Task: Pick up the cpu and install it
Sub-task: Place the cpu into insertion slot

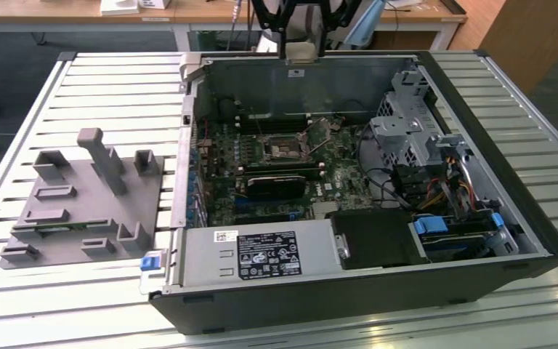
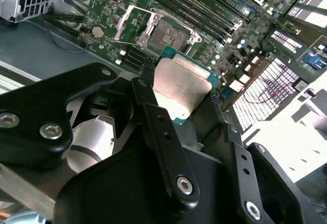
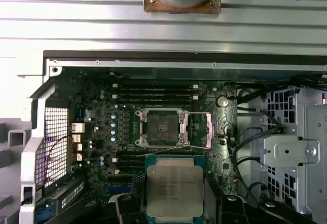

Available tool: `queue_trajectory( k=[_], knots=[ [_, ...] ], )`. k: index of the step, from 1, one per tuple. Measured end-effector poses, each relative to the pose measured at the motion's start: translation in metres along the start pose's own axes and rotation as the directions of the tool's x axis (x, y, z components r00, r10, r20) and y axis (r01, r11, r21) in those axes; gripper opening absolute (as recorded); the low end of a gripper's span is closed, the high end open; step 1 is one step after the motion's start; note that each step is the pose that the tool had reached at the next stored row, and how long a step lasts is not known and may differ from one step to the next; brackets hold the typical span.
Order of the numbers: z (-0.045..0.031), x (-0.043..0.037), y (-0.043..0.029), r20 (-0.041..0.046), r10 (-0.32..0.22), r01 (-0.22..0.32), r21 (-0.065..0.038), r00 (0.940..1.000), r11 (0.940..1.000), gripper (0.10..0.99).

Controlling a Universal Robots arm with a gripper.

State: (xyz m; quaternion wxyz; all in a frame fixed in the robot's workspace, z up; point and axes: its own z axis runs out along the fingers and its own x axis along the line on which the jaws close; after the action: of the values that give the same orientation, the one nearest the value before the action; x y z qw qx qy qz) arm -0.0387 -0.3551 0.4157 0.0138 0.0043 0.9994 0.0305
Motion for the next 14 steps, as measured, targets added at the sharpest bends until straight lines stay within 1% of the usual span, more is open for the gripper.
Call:
queue_trajectory(
  k=[4,8,11,14],
  knots=[
    [0.0001,-0.0004,0.0000,0.0007,0.010,-0.010,0.000,1.0000,1.0000,0.545],
    [0.0006,-0.0004,0.0000,0.0034,0.055,-0.055,0.001,0.9985,0.9985,0.545],
    [0.0010,-0.0003,-0.0001,0.0056,0.089,-0.089,0.002,0.9960,0.9960,0.545],
    [0.0013,-0.0003,-0.0001,0.0083,0.132,-0.132,0.003,0.9912,0.9913,0.545]
  ],
)
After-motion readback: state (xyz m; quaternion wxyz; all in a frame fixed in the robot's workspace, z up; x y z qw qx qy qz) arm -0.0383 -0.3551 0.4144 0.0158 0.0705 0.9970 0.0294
